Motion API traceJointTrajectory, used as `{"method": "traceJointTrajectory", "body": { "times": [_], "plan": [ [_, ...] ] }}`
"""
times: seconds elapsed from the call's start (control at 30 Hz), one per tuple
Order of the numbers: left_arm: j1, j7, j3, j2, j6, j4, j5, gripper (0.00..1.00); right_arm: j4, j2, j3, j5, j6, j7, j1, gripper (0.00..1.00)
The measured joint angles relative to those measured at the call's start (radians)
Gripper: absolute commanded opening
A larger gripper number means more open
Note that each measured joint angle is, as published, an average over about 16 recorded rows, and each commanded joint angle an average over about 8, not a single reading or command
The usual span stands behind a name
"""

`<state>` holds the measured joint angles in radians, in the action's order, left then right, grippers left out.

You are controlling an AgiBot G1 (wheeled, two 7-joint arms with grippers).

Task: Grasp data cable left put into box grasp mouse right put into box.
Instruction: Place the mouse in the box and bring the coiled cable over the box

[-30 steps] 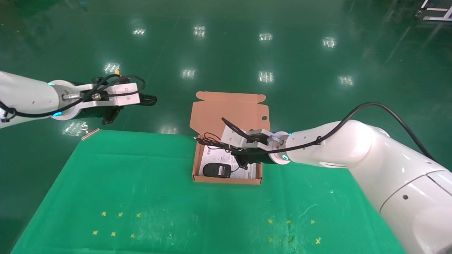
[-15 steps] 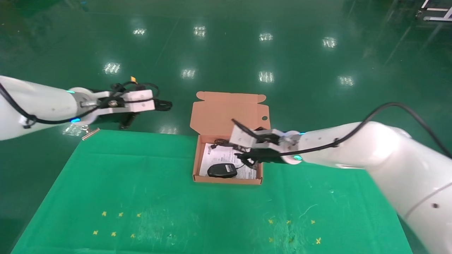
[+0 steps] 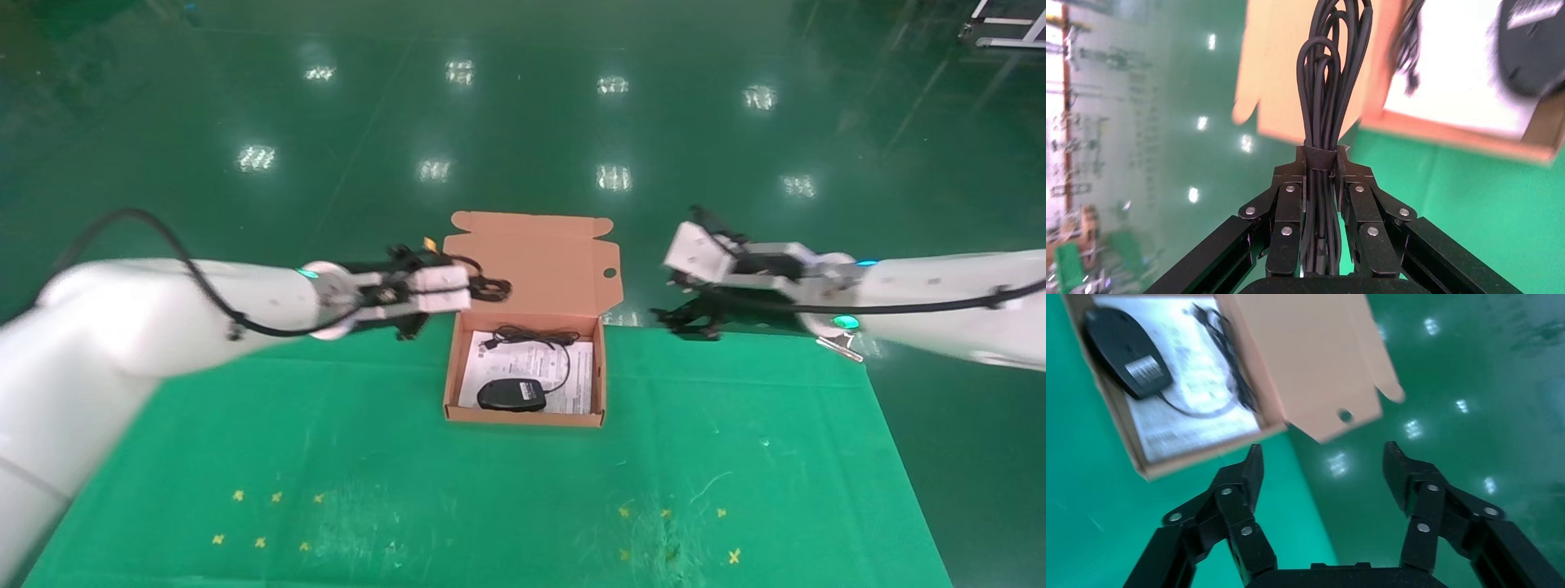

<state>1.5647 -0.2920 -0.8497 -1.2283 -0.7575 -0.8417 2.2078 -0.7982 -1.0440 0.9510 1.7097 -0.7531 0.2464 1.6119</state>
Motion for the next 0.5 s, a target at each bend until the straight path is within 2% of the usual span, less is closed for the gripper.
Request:
{"method": "traceJointTrajectory", "body": {
  "times": [0.27, 0.5],
  "plan": [
    [-0.034, 0.263, -0.040, -0.111, 0.135, 0.176, -0.199, 0.00, -0.135, 0.145, -0.020, 0.001, -0.026, 0.051, 0.003, 1.00],
    [-0.054, 0.440, -0.112, -0.140, 0.185, 0.229, -0.391, 0.00, -0.230, 0.222, -0.027, 0.008, -0.049, 0.111, 0.004, 1.00]
  ]
}}
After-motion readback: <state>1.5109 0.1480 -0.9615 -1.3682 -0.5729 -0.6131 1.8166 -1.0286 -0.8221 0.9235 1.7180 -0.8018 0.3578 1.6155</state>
